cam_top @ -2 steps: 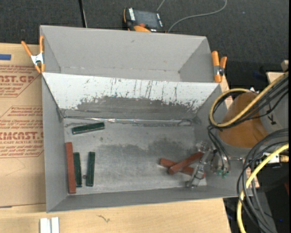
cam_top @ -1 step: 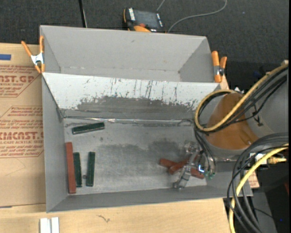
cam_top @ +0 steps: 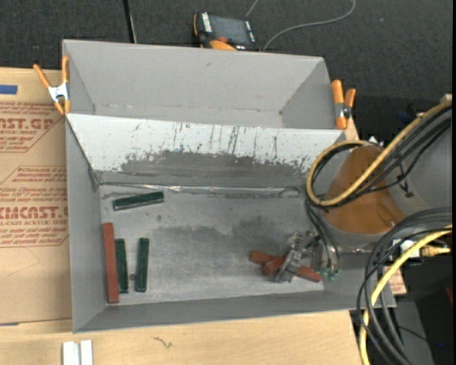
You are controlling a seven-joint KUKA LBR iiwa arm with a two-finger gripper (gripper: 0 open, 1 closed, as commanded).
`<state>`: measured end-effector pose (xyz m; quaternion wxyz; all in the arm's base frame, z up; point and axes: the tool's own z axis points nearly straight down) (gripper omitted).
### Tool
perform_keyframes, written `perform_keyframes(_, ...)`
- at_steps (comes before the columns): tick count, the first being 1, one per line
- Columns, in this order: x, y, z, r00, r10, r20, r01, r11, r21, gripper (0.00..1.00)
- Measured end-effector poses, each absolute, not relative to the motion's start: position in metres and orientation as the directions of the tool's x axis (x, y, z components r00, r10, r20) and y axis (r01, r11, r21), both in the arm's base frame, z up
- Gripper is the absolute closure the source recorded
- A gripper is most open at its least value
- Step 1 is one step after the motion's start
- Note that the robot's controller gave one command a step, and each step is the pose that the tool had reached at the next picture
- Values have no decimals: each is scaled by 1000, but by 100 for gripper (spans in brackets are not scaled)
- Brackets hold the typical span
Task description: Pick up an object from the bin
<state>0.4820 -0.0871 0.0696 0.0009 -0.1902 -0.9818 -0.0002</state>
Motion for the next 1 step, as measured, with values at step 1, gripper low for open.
perform_keyframes(1, 483, -87, 132, -928, 373, -5, 372, 928, 2, 100)
